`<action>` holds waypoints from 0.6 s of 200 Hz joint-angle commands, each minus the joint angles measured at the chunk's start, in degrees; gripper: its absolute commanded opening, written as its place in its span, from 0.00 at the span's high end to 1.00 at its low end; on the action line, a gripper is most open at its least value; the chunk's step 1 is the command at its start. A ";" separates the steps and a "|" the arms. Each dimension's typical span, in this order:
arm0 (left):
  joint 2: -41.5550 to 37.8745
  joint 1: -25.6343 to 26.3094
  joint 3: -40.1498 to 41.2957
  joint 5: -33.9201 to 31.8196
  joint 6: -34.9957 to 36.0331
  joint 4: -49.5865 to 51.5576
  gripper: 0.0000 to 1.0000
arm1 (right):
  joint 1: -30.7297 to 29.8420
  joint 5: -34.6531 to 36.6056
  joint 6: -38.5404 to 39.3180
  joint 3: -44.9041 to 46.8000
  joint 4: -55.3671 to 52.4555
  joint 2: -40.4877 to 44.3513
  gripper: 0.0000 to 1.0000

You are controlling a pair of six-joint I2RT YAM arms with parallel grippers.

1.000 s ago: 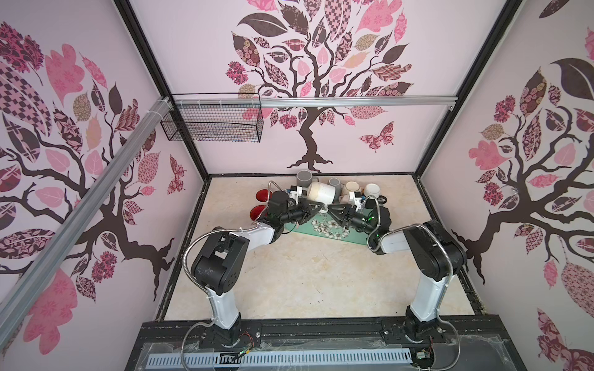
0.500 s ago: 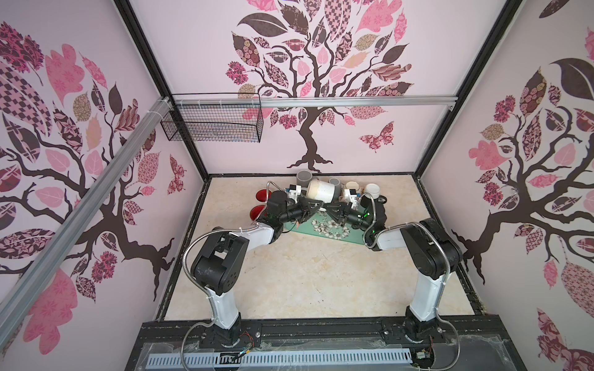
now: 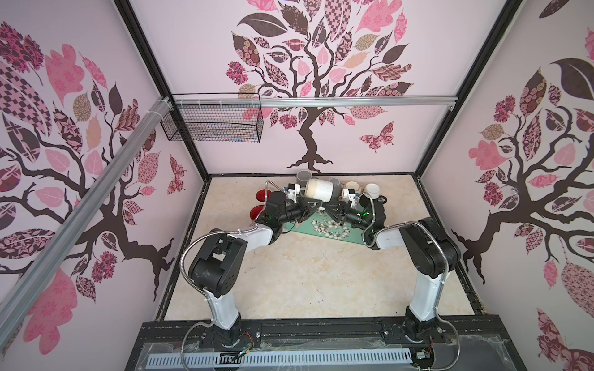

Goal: Turn the mug right side up
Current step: Place the mug at the middle-left of the table.

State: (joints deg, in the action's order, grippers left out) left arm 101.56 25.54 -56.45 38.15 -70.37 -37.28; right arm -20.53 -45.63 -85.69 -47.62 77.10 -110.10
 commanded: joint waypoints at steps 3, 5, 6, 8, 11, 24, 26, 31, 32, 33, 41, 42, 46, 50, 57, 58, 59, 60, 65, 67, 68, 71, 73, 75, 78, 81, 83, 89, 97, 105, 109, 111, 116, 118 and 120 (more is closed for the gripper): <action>-4.08 -0.07 3.09 1.19 5.39 0.52 0.64 | -0.36 2.00 0.77 -0.64 3.78 0.61 1.00; -4.15 -0.30 3.29 1.11 5.54 0.75 0.63 | -0.38 2.09 0.85 -0.64 3.65 0.71 1.00; -4.25 -0.31 3.28 1.08 5.66 0.87 0.63 | -0.38 2.11 0.91 -0.59 3.62 0.78 1.00; -4.37 -0.42 3.41 1.01 5.81 1.13 0.62 | -0.40 2.20 0.95 -0.56 3.48 0.86 1.00; -4.57 -0.64 3.73 0.99 6.16 1.56 0.61 | -0.34 2.41 1.10 -0.48 3.28 1.04 1.00; -5.98 -1.31 4.59 0.41 7.84 3.86 0.57 | -0.38 3.07 2.34 -0.39 1.89 1.89 1.00; -6.23 -1.42 4.63 0.27 8.15 4.27 0.56 | -0.38 3.15 2.56 -0.38 1.53 2.02 1.00; -6.80 -1.66 4.99 -0.03 9.11 5.63 0.55 | -0.38 3.42 3.20 -0.38 0.55 2.42 1.00; -6.98 -1.73 5.05 -0.15 9.28 5.94 0.54 | -0.38 3.43 3.44 -0.37 0.35 2.52 1.00; -7.07 -1.77 5.13 -0.25 9.37 6.27 0.54 | -0.38 3.52 3.61 -0.37 0.12 2.61 1.00; -8.25 -2.13 5.41 -1.08 11.59 9.34 0.53 | -0.38 3.76 5.45 -0.59 -2.63 3.40 1.00; -8.41 -2.15 5.44 -1.25 11.84 9.73 0.53 | -0.38 3.73 5.80 -0.61 -3.08 3.53 1.00; -9.06 -2.29 5.46 -1.75 12.97 11.30 0.52 | -0.38 3.92 7.04 -0.70 -5.00 4.00 1.00; -9.81 -2.32 5.63 -2.55 14.16 13.54 0.51 | -0.38 4.12 8.46 -0.88 -7.28 4.60 1.00; -11.07 -2.59 5.72 -3.99 16.66 17.31 0.51 | -0.38 4.69 11.35 -1.15 -11.60 5.71 1.00; -11.27 -2.59 5.73 -4.20 17.02 17.85 0.51 | -0.38 4.81 11.78 -1.20 -12.27 5.88 1.00; -11.50 -2.60 5.73 -4.30 17.37 18.38 0.51 | -0.38 4.92 12.26 -1.27 -12.91 6.00 1.00; -11.75 -2.60 5.82 -4.61 17.77 18.91 0.50 | -0.38 5.01 12.68 -1.31 -13.59 6.15 1.00; -12.61 -2.81 5.73 -5.86 19.49 21.71 0.50 | -0.38 5.51 14.93 -1.55 -16.82 6.97 1.00; -13.01 -2.83 5.84 -6.52 20.12 22.84 0.50 | -0.47 5.78 15.81 -1.70 -18.17 7.20 1.00; -13.21 -2.85 5.88 -6.91 20.41 23.38 0.50 | -0.43 5.88 16.04 -1.74 -18.85 7.41 1.00; -13.63 -2.91 5.95 -7.75 21.17 24.89 0.49 | -0.45 6.36 17.50 -1.97 -20.45 7.90 1.00; -13.90 -2.98 5.98 -8.34 21.86 25.83 0.49 | -0.47 6.70 18.44 -2.07 -22.05 8.20 1.00; -14.23 -3.07 6.10 -8.94 22.45 26.70 0.49 | -0.47 7.02 19.26 -2.18 -23.43 8.56 1.00; -14.74 -3.26 6.23 -9.55 23.12 27.41 0.49 | -0.52 7.48 20.55 -2.48 -25.38 8.96 1.00; -15.25 -3.38 6.44 -10.21 23.96 29.39 0.49 | -0.55 7.96 21.89 -2.75 -27.38 9.35 1.00; -15.47 -3.48 6.59 -10.56 24.42 30.32 0.49 | -0.60 8.35 22.76 -2.99 -28.59 9.62 1.00; -16.47 -4.03 7.10 -11.53 25.61 32.06 0.49 | -0.71 9.34 25.17 -3.47 -31.90 10.31 1.00; -17.87 -4.90 7.97 -12.78 26.88 34.37 0.49 | -0.96 10.73 28.38 -4.48 -36.47 11.22 1.00; -19.53 -5.93 9.01 -13.99 27.88 36.49 0.49 | -1.31 12.19 31.20 -5.34 -40.68 11.85 1.00; -20.42 -6.45 9.54 -14.88 28.40 37.45 0.49 | -1.62 13.02 32.69 -5.78 -42.49 12.17 1.00; -20.83 -6.64 9.78 -15.35 28.63 37.96 0.49 | -1.68 13.39 33.35 -5.96 -43.36 12.32 1.00; -22.19 -7.26 10.49 -16.69 29.25 39.20 0.49 | -2.14 14.40 34.96 -6.34 -45.20 12.60 1.00; -22.59 -7.44 10.66 -17.23 29.55 39.73 0.49 | -2.32 14.68 35.50 -6.54 -45.95 12.69 1.00; -23.21 -7.68 10.87 -17.87 29.80 40.26 0.49 | -2.56 15.15 35.97 -6.71 -46.57 12.69 1.00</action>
State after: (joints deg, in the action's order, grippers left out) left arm 82.52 20.29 -49.34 27.75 -47.66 -7.66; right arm -21.71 -35.66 -63.20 -48.42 39.44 -103.88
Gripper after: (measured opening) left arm 0.510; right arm 0.215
